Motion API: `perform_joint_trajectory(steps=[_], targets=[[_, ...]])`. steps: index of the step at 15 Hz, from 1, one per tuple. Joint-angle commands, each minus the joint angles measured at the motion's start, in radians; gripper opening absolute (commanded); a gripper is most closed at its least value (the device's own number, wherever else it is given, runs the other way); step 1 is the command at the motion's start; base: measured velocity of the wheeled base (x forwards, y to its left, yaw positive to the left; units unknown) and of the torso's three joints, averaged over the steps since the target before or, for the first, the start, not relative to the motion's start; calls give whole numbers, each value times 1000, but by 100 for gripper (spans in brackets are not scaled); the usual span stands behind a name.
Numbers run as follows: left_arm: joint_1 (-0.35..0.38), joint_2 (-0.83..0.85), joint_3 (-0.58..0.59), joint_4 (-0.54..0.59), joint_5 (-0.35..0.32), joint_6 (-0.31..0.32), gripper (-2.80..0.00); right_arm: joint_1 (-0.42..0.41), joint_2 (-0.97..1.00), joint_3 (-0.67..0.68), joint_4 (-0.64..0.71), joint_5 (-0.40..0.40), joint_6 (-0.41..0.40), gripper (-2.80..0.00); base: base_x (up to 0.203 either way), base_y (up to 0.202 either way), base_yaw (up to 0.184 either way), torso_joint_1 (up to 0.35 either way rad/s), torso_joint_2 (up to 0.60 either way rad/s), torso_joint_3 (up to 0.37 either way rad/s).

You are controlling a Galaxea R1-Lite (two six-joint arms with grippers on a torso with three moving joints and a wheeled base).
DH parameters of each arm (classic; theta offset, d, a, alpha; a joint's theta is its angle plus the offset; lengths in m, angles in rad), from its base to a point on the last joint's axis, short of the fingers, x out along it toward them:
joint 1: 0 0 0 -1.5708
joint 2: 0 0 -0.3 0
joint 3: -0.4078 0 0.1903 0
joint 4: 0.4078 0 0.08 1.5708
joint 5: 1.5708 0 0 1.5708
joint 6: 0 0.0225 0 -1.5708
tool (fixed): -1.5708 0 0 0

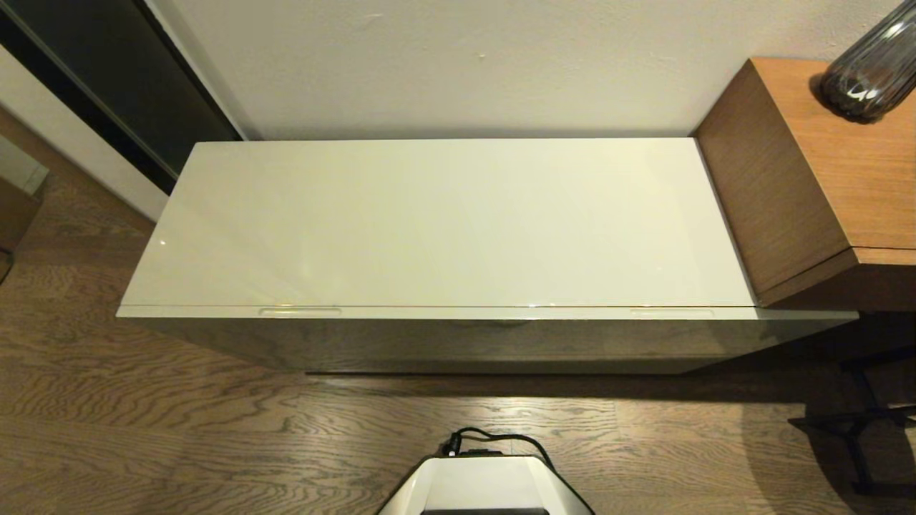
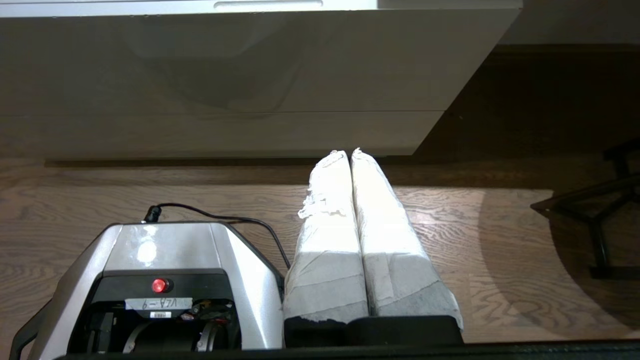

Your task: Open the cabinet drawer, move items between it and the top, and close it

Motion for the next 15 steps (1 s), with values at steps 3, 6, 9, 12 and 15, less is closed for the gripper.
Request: perform_joint_trajectory(steps=[3, 6, 9, 12, 15], targets=[[38, -406, 285, 14, 50, 171, -280, 0, 0, 0, 0, 0, -1, -280, 0, 0, 0, 0, 0, 0], [58, -438, 398, -58, 69, 231, -280, 0, 0, 0, 0, 0, -1, -280, 0, 0, 0, 0, 0, 0], [59, -438, 516, -220, 70, 235, -280, 0, 0, 0, 0, 0, -1, -280, 0, 0, 0, 0, 0, 0], [57, -454, 595, -289, 68, 244, -280, 0, 0, 0, 0, 0, -1, -280, 0, 0, 0, 0, 0, 0], [45, -539, 799, -498, 71, 309, -280, 0, 0, 0, -1, 0, -1, -280, 0, 0, 0, 0, 0, 0]])
